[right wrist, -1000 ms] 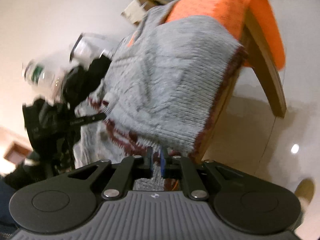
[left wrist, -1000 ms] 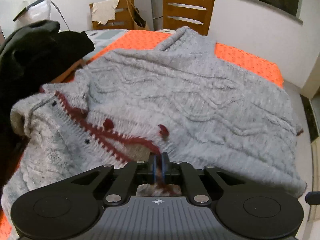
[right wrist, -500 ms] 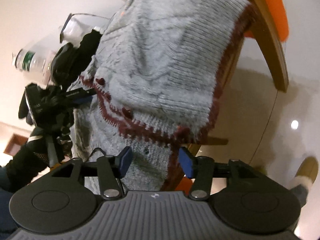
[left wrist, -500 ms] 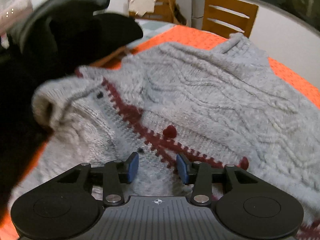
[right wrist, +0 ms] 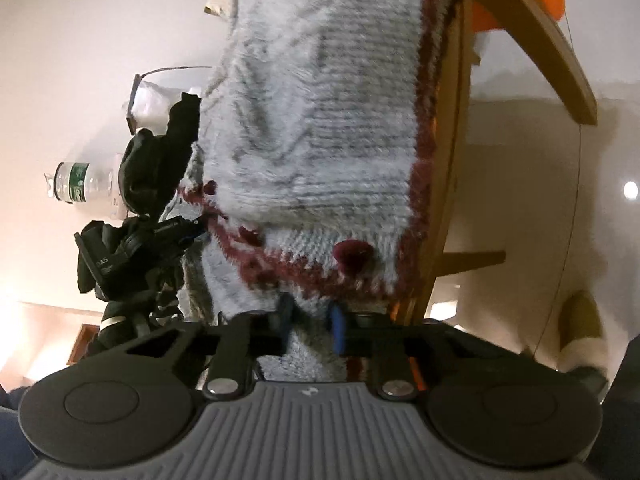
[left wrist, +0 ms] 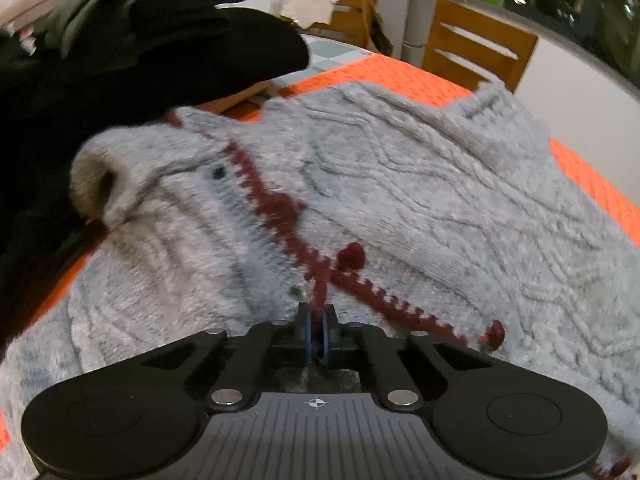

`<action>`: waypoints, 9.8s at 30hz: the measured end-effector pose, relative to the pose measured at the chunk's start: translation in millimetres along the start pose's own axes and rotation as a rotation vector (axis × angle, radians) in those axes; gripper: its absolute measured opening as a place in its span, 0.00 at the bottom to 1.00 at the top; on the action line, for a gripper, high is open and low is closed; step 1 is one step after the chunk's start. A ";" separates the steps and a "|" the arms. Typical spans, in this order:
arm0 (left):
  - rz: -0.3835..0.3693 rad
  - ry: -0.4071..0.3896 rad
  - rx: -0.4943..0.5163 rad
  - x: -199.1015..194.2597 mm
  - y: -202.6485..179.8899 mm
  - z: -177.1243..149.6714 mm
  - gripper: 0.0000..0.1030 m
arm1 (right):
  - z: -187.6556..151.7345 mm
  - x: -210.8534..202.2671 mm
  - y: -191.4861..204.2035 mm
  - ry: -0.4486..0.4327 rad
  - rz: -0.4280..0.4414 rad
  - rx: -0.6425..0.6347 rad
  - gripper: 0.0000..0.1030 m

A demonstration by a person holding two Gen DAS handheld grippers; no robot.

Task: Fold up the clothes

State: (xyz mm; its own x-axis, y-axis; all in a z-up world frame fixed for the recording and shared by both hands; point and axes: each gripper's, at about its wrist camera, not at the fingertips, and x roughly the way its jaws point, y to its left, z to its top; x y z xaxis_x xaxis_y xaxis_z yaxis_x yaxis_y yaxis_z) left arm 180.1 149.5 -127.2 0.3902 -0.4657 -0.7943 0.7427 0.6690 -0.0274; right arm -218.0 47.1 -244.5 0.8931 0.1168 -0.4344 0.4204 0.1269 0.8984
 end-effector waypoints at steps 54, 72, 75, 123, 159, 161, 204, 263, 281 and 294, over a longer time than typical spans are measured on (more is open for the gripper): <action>0.472 -0.249 -0.486 -240.4 65.7 -173.9 0.70 | 63.3 -43.2 187.4 0.295 -0.216 -0.870 0.36; 0.508 -0.271 -0.587 -239.0 86.4 -191.5 0.71 | 92.5 14.0 265.8 0.269 -0.210 -1.040 0.41; 0.509 -0.284 -0.608 -236.6 80.2 -184.3 0.72 | 120.1 27.1 278.1 0.258 -0.217 -1.074 0.41; 0.703 -0.313 -0.821 -153.4 -127.5 -17.7 0.74 | 512.6 104.0 77.6 -0.141 -0.131 -0.052 0.06; 0.688 -0.324 -0.986 -160.7 -126.1 -79.1 0.75 | 260.4 116.8 266.3 0.702 0.156 -1.667 0.38; 0.676 -0.322 -0.974 -156.7 -127.2 -73.9 0.75 | 281.7 119.8 265.0 0.641 0.113 -1.572 0.41; 0.640 -0.374 -1.102 -149.8 -121.5 -68.3 0.80 | 322.3 190.6 267.1 0.772 0.112 -1.297 0.48; 0.645 -0.228 -1.008 -192.3 -7.4 -161.0 0.66 | 217.6 159.9 257.5 0.584 -0.122 -1.372 0.87; 0.521 -0.168 -0.735 -201.9 119.1 -229.8 0.64 | 71.5 147.8 269.7 0.408 -0.235 -1.258 0.89; 0.402 -0.155 -0.575 -192.2 142.7 -241.8 0.43 | 28.0 123.9 279.5 0.346 -0.280 -1.252 0.89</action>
State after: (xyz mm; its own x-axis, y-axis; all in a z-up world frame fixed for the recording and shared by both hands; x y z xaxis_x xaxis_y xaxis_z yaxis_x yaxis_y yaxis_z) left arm 79.5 474.5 -125.2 0.6779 -0.1675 -0.7158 0.1373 0.9854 -0.1005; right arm 14.6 69.4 -45.4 0.6360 0.1578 -0.7554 -0.0149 0.9812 0.1925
